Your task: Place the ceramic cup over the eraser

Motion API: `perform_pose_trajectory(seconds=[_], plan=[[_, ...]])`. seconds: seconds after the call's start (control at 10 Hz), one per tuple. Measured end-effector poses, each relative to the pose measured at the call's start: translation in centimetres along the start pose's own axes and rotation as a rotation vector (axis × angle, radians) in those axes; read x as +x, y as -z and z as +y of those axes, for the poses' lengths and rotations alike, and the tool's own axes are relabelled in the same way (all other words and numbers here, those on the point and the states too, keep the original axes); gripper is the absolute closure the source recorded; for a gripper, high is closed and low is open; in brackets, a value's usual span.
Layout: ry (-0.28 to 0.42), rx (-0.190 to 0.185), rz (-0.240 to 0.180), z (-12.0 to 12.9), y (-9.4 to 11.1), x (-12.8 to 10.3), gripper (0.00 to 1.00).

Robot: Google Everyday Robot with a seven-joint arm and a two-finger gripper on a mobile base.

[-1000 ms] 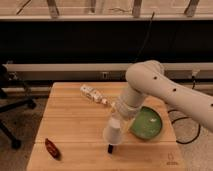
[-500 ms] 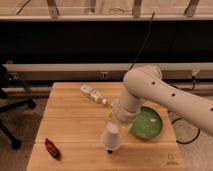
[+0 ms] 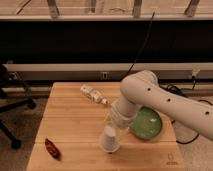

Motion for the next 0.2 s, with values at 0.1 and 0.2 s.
perform_pose_trajectory(seconds=[0.1,0.2], plan=[[-0.004,0.002,0.004,-0.13,-0.43,0.16,0.82],[-0.010,-0.001,0.009,-0.17,-0.98,0.37,0.72]])
